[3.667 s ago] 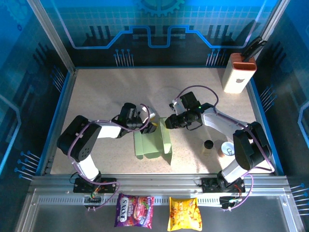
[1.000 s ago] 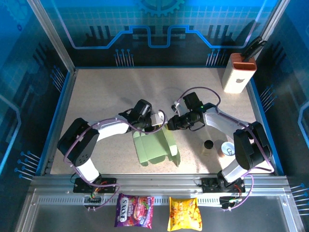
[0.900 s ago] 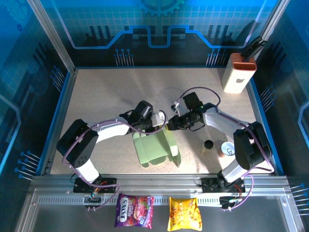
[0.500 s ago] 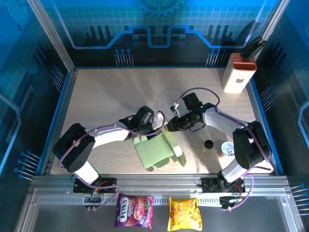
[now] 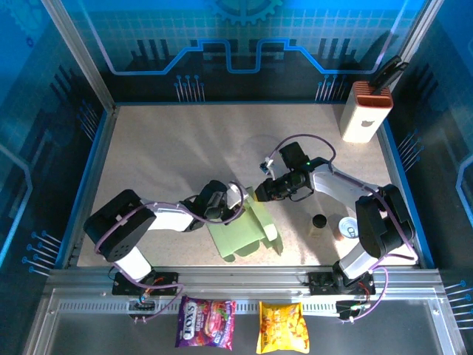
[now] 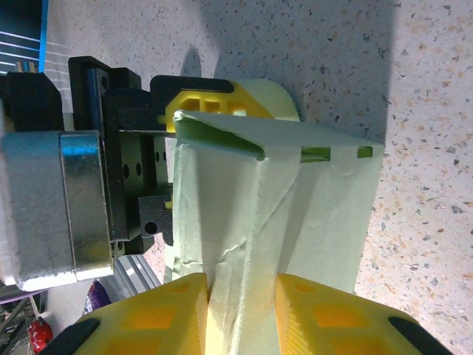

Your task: Fold the paper box

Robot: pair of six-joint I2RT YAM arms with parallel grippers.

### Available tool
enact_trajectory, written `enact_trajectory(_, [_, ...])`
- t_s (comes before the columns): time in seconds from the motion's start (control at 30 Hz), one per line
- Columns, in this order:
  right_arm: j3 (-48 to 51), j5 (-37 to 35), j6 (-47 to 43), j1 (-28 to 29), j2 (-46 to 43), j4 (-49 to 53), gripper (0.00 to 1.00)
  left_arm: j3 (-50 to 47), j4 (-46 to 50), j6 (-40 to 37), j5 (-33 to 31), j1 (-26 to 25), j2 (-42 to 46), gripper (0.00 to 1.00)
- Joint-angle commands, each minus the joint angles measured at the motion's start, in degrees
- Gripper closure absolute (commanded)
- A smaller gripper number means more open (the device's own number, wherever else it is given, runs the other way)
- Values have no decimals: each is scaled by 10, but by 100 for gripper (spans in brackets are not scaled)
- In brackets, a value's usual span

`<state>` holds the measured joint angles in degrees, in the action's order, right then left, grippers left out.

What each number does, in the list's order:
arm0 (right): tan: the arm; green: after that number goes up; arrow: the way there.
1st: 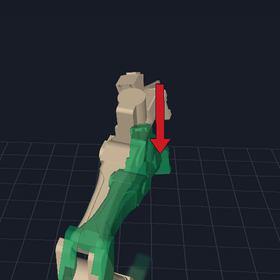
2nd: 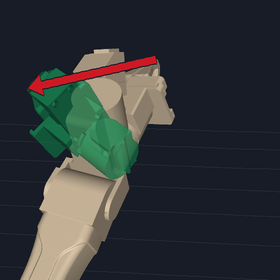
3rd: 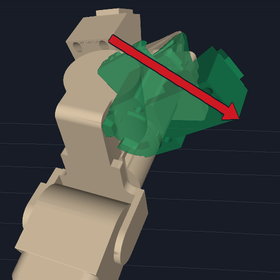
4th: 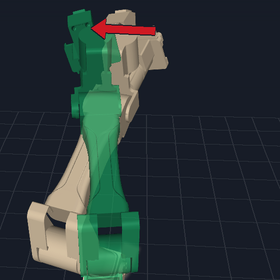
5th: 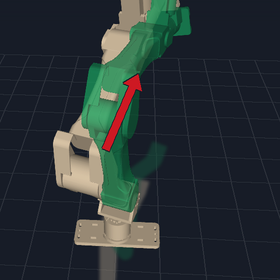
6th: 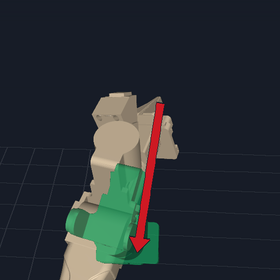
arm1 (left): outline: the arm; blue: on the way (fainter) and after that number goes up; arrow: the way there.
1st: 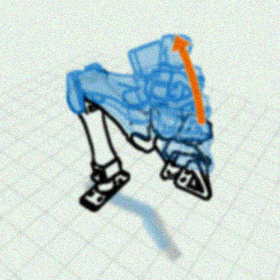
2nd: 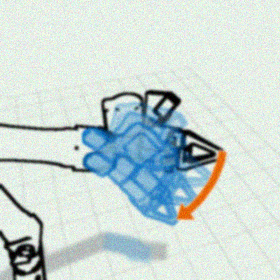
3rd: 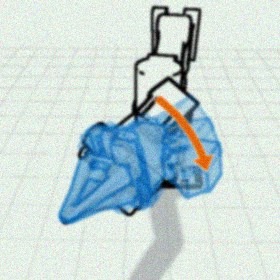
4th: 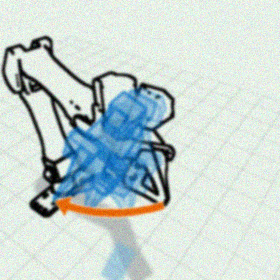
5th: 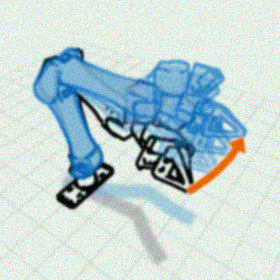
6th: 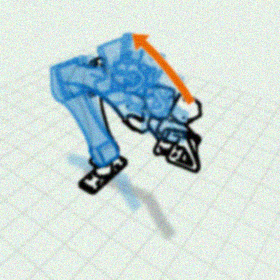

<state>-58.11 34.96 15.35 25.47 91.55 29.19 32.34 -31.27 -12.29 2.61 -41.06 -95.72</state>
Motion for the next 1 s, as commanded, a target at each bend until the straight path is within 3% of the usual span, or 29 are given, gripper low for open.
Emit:
enact_trajectory(0.0, [-9,-5,-8,4,13,21,70,-9,-121,1,15,-2,-28,67])
enact_trajectory(0.3, [-12,-21,-11,3,14,28,71,-13,-183,8,13,17,-51,66])
enact_trajectory(0.43, [-9,-29,-8,-1,15,26,71,-27,-203,7,27,27,-43,60])
enact_trajectory(0.73, [-8,-24,-12,-5,14,28,72,-71,-373,22,114,63,-90,51])
enact_trajectory(0.97, [-9,-21,-13,-8,15,29,72,-57,-441,20,172,72,-147,48])
